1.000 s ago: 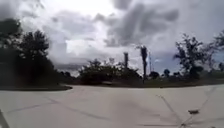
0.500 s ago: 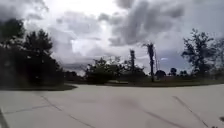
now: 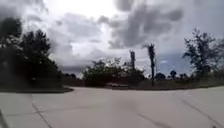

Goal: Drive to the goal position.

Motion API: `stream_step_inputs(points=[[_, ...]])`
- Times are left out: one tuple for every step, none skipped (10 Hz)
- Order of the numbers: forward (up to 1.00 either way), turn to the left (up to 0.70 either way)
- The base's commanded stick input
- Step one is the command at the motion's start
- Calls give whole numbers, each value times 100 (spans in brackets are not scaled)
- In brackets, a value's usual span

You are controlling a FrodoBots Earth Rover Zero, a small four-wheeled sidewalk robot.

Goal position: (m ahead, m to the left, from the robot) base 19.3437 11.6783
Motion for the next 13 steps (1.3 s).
stream_step_inputs(points=[[85, 0], [85, 0], [85, 0], [85, 0], [85, 0], [85, 0], [85, 0], [85, 0], [85, 0], [85, 0], [85, 0], [85, 34], [85, 33]])
